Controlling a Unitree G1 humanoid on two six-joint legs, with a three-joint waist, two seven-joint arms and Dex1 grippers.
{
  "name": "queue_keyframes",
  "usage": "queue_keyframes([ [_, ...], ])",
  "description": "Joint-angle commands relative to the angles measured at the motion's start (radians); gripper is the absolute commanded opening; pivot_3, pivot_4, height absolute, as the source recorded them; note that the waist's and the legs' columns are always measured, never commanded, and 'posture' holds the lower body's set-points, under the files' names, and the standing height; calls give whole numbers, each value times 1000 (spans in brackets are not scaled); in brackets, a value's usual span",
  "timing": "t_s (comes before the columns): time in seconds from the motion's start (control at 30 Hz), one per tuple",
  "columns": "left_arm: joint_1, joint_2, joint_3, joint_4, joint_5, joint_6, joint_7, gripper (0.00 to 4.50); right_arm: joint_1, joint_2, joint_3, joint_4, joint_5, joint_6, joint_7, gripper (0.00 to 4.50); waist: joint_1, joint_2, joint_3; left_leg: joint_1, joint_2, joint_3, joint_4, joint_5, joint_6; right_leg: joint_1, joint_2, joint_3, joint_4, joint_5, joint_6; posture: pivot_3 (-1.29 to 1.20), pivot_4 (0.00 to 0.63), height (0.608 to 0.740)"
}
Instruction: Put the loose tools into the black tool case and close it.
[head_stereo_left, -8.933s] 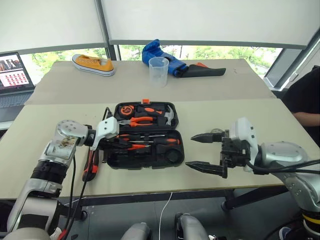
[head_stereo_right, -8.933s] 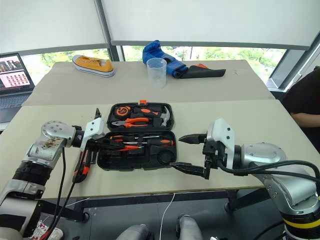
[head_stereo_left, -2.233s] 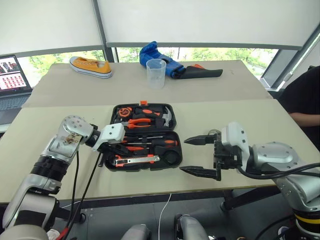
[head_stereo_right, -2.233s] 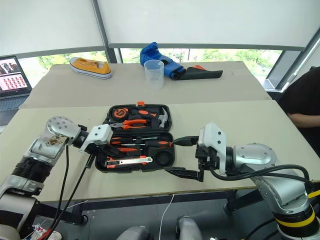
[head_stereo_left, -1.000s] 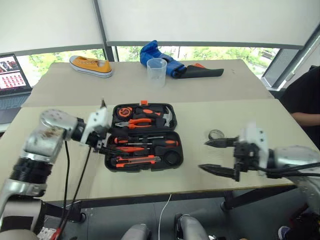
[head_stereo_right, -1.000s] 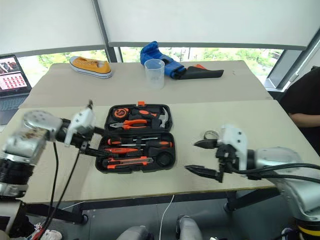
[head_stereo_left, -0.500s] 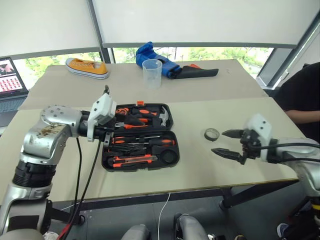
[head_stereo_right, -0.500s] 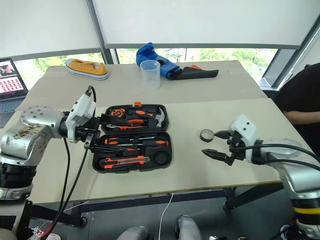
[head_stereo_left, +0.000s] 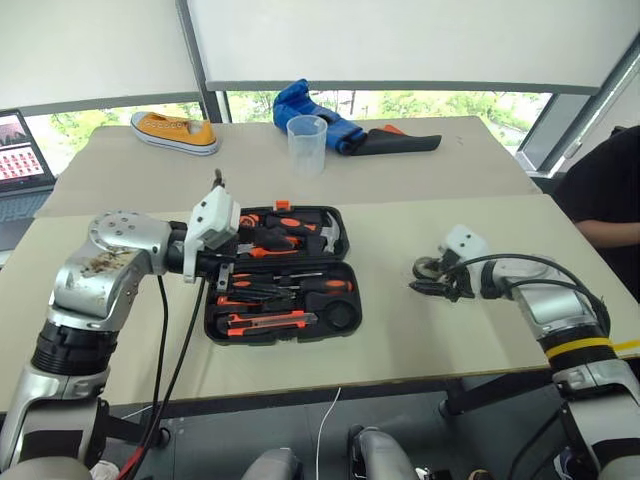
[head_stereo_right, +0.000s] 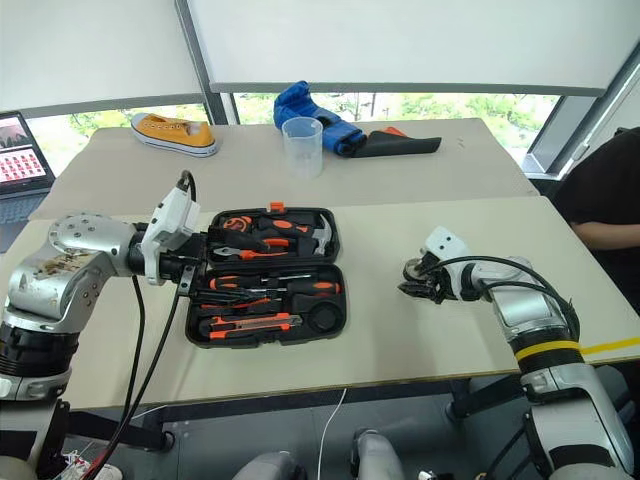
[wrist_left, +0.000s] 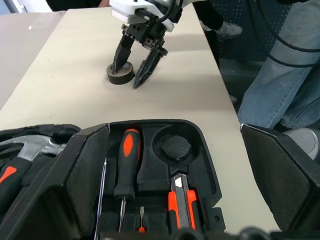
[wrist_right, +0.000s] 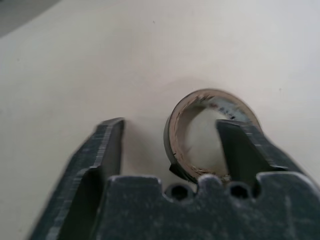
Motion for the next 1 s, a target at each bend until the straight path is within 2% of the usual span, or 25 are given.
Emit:
queue_keyframes([
  [0.03, 5, 16, -1, -27, -1, -24, -3, 4500, -28, 13, -19, 22, -12, -38, 7, 1808, -3, 0, 0, 0, 0, 0, 0, 0, 0, 0, 0, 0, 0, 0, 0, 0, 150, 724],
  [0.1, 19, 37, -21, -28, 10, -38, -38, 4500, -41, 24, -28, 24, -3, -41, 23, 1122, -7, 0, 0, 0, 0, 0, 0, 0, 0, 0, 0, 0, 1, 0, 0, 0, 150, 724],
  [0.13, 28, 47, -31, -27, 22, -59, -56, 4500, -47, 30, -31, 17, 6, -38, 32, 1025, -7, 0, 0, 1, 0, 0, 0, 0, 0, 0, 0, 1, 1, 0, 0, 0, 150, 724],
  [0.17, 36, 55, -44, -18, 40, -88, -70, 4500, -55, 40, -34, -6, 23, -22, 48, 516, -9, 0, 0, 1, 0, 0, 0, 0, 0, 0, 0, 1, 1, 0, 0, 0, 150, 724],
  [0.2, 41, 62, -58, -5, 58, -117, -82, 4500, -61, 51, -33, -55, 49, 5, 73, 392, -10, 1, 0, 1, 0, 0, 0, 0, 0, 0, 0, 1, 1, 0, 0, 0, 150, 724],
  [0.23, 44, 67, -67, 5, 71, -140, -91, 4500, -62, 61, -31, -110, 73, 30, 100, 67, -12, 1, 0, 1, 0, 0, 0, 0, 0, 0, 0, 1, 1, 0, 0, 0, 150, 724],
  [0.33, 47, 73, -75, 19, 84, -168, -104, 4500, -51, 74, -15, -288, 139, 109, 166, 67, -12, 1, 1, 0, 0, 0, 0, 0, 0, -1, 0, 1, 1, 0, -1, 0, 150, 724],
  [0.4, 52, 89, -71, 20, 81, -168, -119, 4500, -37, 96, 22, -528, 261, 262, 207, 67, -9, 2, 1, -1, 0, 0, 0, 0, 0, -2, 0, 1, 2, 0, -1, 0, 150, 724],
  [0.47, 59, 98, -67, 22, 81, -176, -128, 4500, -26, 107, 62, -638, 289, 326, 214, 67, -9, 2, 1, -2, 0, 0, 0, 0, 0, -4, 0, 1, 6, 0, -1, 0, 150, 724],
  [0.67, 89, 116, -59, -4, 74, -178, -119, 4500, 26, 117, 198, -679, 153, 272, 118, 67, 6, 2, 1, -2, -2, -1, 0, 0, 1, -4, 0, -1, 6, 0, 0, 0, 150, 724],
  [0.83, 95, 120, -55, -9, 71, -180, -107, 4500, 24, 112, 223, -655, 104, 271, 92, 67, 4, 2, 1, -2, -3, 0, 1, 0, 1, -6, 0, -1, 7, 0, 1, 0, 150, 724],
  [0.87, 95, 120, -54, -7, 71, -181, -106, 4500, 23, 111, 221, -656, 109, 281, 97, 405, 3, 2, 1, -2, -3, 1, 1, 0, 1, -6, 0, -1, 7, 0, 0, 0, 150, 724],
  [0.9, 94, 119, -54, -5, 72, -182, -104, 4500, 23, 110, 219, -659, 113, 288, 103, 405, 1, 2, 1, -2, -3, 1, 1, 0, 1, -6, 0, -1, 7, 0, 0, 0, 150, 724],
  [0.93, 93, 119, -55, -3, 72, -184, -103, 4500, 23, 109, 216, -662, 120, 293, 108, 873, -1, 2, 1, -2, -3, 1, 1, 0, 1, -6, 0, -1, 7, 0, 0, 0, 150, 724],
  [1.0, 92, 116, -57, 0, 74, -186, -101, 4500, 27, 107, 208, -680, 146, 311, 126, 1481, -5, 2, 1, -2, -3, 1, 1, 0, 1, -6, 0, -1, 7, 0, 0, 0, 150, 724],
])
